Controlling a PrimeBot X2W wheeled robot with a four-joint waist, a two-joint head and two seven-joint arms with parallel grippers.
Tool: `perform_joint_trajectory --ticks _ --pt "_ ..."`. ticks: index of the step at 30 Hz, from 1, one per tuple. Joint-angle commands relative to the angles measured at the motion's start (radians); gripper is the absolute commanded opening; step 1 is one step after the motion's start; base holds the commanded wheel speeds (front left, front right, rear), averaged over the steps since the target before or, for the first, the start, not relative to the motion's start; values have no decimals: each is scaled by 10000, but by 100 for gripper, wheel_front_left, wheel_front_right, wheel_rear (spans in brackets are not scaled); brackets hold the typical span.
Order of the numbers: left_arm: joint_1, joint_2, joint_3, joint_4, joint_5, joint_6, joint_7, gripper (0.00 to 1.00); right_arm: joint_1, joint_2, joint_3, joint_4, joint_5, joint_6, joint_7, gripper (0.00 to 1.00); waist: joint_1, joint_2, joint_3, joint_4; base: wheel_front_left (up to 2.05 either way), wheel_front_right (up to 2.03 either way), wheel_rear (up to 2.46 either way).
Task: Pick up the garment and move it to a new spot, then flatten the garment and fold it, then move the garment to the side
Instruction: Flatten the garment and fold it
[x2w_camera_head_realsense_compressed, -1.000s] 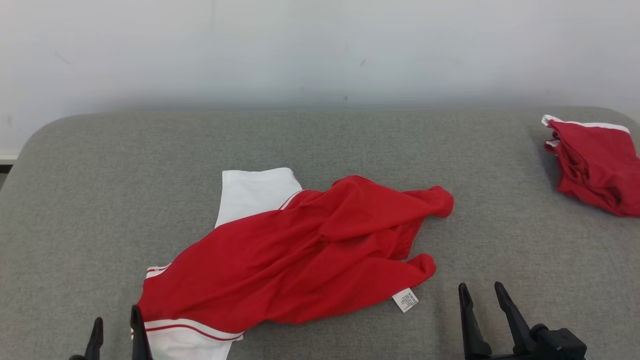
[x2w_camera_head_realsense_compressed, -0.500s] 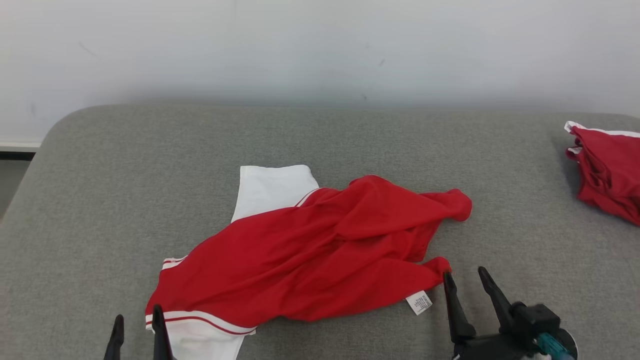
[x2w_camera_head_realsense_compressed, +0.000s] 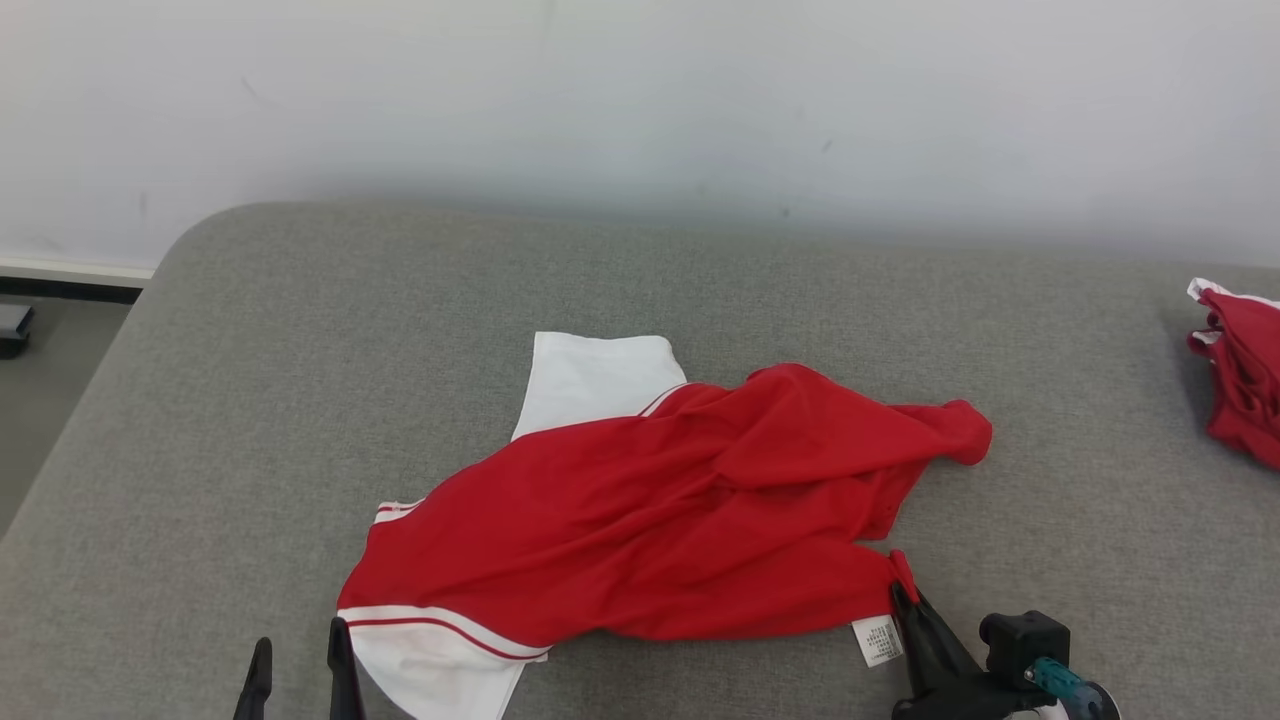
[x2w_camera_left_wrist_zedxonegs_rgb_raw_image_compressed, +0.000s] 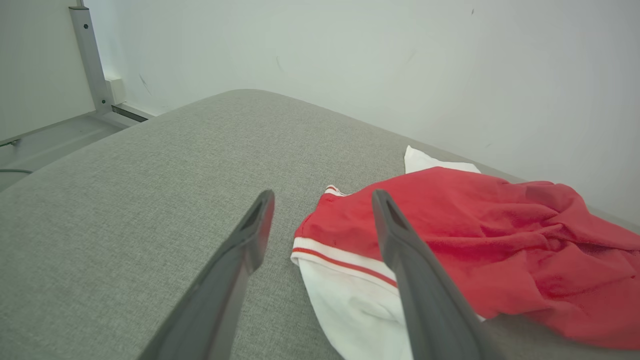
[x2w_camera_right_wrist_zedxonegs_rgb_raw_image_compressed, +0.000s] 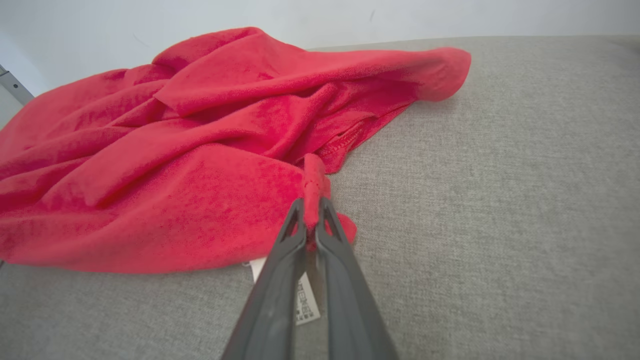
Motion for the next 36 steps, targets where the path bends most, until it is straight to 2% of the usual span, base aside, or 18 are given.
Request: perform_joint_trajectory --ticks 1,6,11,14,15,16,17,22,25,31,36 --pt "167 -4 -3 4 -12 -31 -30 100 108 -5 23 44 190 -27 -4 0 0 0 -71 -45 0 0 0" --pt "221 -2 -32 7 -23 -37 -30 100 574 -21 10 -713 360 -27 -2 0 0 0 -145 -271 0 0 0" --pt "183 -1 -114 13 -112 -10 -30 100 1640 8 -202 -2160 324 -27 -2 0 0 0 -122 -542 0 0 0" --pt "183 -1 -125 25 -196 29 -30 100 2337 76 -36 -2438 420 -27 -2 0 0 0 -86 -699 0 0 0" --pt "180 -3 -154 45 -218 37 -30 100 2465 82 -8 -2463 428 -27 -2 29 0 0 -77 -731 0 0 0" --pt "170 -3 -179 77 -226 37 -30 100 2538 70 30 -2502 457 -27 -4 81 0 0 -70 -755 0 0 0" --pt "154 -1 -187 88 -240 44 -30 100 2600 67 52 -2546 517 -27 -4 100 0 0 -66 -773 0 0 0" --pt "107 -1 -192 150 -255 57 -30 100 2342 -134 -89 -3207 397 -27 -2 100 0 0 -66 -832 0 0 0" --pt "70 -1 -228 188 -238 45 -30 100 1756 -412 130 -3177 330 -27 -2 100 0 0 -69 -800 0 0 0" --pt "-45 -3 -341 228 -226 17 -30 100 110 -970 801 -1889 620 -27 586 100 0 0 -25 -405 0 0 0" --pt "-50 -1 -431 225 -257 5 -30 100 -817 -1155 1142 -654 865 -27 1053 100 0 0 53 -59 0 0 0"
